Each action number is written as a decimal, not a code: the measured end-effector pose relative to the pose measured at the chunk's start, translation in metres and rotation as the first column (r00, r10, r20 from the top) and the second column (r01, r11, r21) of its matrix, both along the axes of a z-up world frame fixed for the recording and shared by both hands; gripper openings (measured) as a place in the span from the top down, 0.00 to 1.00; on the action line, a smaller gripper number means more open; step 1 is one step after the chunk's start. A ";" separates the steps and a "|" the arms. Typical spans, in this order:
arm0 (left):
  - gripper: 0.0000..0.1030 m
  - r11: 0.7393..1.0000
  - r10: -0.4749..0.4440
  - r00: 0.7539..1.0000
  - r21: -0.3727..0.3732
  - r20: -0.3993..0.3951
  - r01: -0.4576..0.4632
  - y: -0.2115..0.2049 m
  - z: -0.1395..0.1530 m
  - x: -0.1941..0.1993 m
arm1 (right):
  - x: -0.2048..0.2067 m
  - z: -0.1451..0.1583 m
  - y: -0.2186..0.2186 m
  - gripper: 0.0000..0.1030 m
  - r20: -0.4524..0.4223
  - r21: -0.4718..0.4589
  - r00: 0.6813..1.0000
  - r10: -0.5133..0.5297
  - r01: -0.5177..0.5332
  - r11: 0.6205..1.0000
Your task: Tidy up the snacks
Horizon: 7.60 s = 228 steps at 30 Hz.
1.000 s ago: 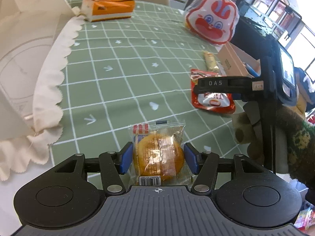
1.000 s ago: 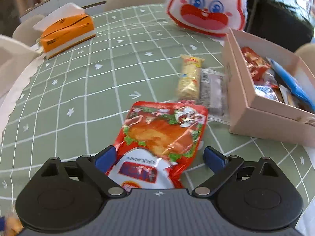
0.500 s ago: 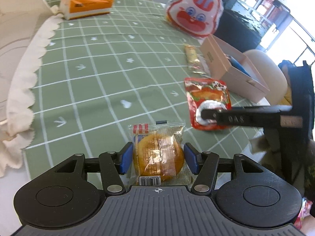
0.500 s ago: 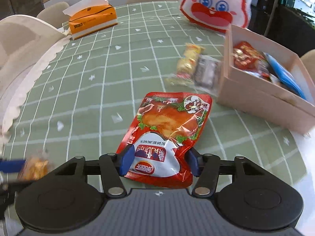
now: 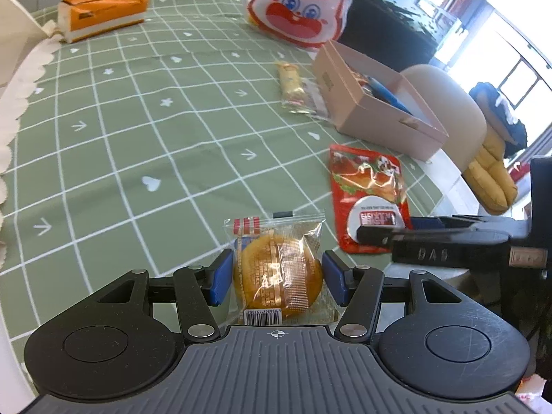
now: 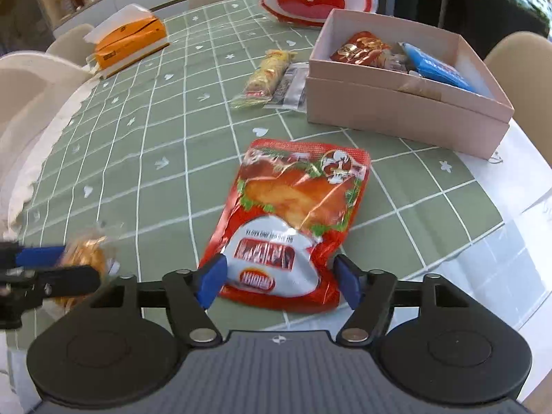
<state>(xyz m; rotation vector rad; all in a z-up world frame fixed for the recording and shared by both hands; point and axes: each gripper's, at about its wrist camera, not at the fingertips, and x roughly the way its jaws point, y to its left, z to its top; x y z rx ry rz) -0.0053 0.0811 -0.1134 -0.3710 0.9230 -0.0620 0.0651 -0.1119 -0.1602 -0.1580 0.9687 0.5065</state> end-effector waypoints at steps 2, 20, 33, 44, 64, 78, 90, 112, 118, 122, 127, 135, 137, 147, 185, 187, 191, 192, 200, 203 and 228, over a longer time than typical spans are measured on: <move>0.40 1.000 -0.007 1.000 0.003 -0.007 0.007 -0.003 -0.001 0.002 | -0.009 -0.002 0.004 0.25 0.022 -0.033 0.999 0.044 -0.044 0.999; 0.40 0.999 0.016 0.999 0.033 -0.032 -0.015 -0.003 0.000 -0.003 | 0.021 -0.004 0.020 0.18 0.053 -0.005 0.996 -0.066 0.066 0.998; 0.40 1.000 0.024 0.999 0.017 -0.042 -0.023 -0.004 -0.003 0.003 | 0.000 0.001 -0.007 0.63 0.089 -0.052 0.996 0.016 -0.012 0.999; 0.40 1.000 -0.003 0.999 0.018 -0.040 0.004 -0.011 -0.004 0.014 | 0.004 0.018 -0.029 0.31 0.089 0.022 0.995 -0.042 0.041 0.999; 0.40 0.998 0.031 0.999 0.051 -0.039 -0.029 -0.002 0.005 0.005 | 0.041 -0.007 0.047 0.14 0.105 -0.068 0.994 -0.009 0.016 0.998; 0.41 0.993 -0.103 0.994 0.060 -0.034 0.105 -0.057 0.025 0.037 | 0.019 0.052 -0.048 0.32 0.133 0.036 0.991 -0.013 0.009 0.999; 0.40 0.980 -0.154 0.940 0.166 0.304 0.106 -0.095 0.159 0.144 | 0.103 0.217 -0.118 0.32 0.442 0.201 0.896 -0.045 -0.050 0.978; 0.42 0.998 0.043 0.972 0.039 0.230 -0.053 -0.116 0.035 0.216 | 0.296 0.070 -0.053 0.32 -0.025 0.118 0.996 0.087 -0.084 0.989; 0.42 0.941 0.330 0.931 0.029 0.156 -0.338 -0.041 0.030 0.186 | 0.300 0.029 -0.009 0.22 -0.073 -0.010 0.989 0.125 -0.126 0.992; 0.42 0.933 0.354 0.932 0.045 0.084 -0.358 -0.008 0.020 0.189 | 0.292 0.041 -0.014 0.22 -0.047 0.005 0.988 0.144 -0.144 0.990; 0.42 0.974 0.183 0.982 0.128 0.051 -0.188 -0.017 0.006 0.231 | 0.272 0.071 -0.024 0.22 0.029 -0.012 0.982 0.184 -0.184 0.983; 0.67 0.970 0.077 0.997 0.231 -0.019 -0.071 -0.030 -0.016 0.258 | 0.236 0.108 -0.017 0.23 0.089 -0.005 0.980 0.180 -0.181 0.984; 0.66 0.973 0.078 0.997 0.218 -0.029 -0.070 -0.026 -0.017 0.251 | 0.227 0.114 -0.003 0.31 0.086 0.010 0.973 0.212 -0.214 0.977; 0.67 0.976 0.206 0.977 0.085 -0.050 -0.201 0.018 -0.012 0.133 | 0.230 0.051 0.154 0.85 0.064 -0.419 0.932 0.356 -0.298 0.857; 0.67 0.981 0.190 0.980 0.040 -0.056 -0.188 0.044 -0.009 0.033 | 0.107 0.008 0.050 0.36 -0.084 0.004 0.996 -0.037 0.037 0.999; 0.67 0.982 0.183 0.981 0.055 -0.061 -0.180 0.040 -0.008 0.032 | 0.099 0.006 0.052 0.36 -0.038 -0.012 0.999 -0.018 0.017 1.000; 0.67 0.986 0.161 0.985 0.065 -0.062 -0.157 0.030 -0.007 0.031 | 0.077 0.004 0.055 0.47 0.019 -0.065 0.998 0.066 -0.065 0.996; 0.67 0.987 0.155 0.986 0.060 -0.061 -0.151 0.028 -0.007 0.031 | 0.071 0.004 0.056 0.58 0.042 -0.090 0.995 0.094 -0.090 0.992; 0.67 0.998 0.039 0.997 0.050 -0.071 -0.036 -0.007 -0.006 0.034 | 0.043 0.011 0.030 0.61 -0.030 -0.084 0.995 0.096 -0.098 0.992; 0.66 0.998 -0.010 0.997 0.064 -0.074 0.015 -0.024 -0.006 0.033 | 0.025 0.008 0.008 0.61 -0.057 -0.078 0.996 0.063 -0.067 0.995; 0.68 1.000 -0.003 0.997 0.009 -0.073 0.004 -0.027 -0.016 0.054 | -0.019 -0.010 -0.016 0.00 0.031 -0.001 0.997 0.077 -0.077 0.997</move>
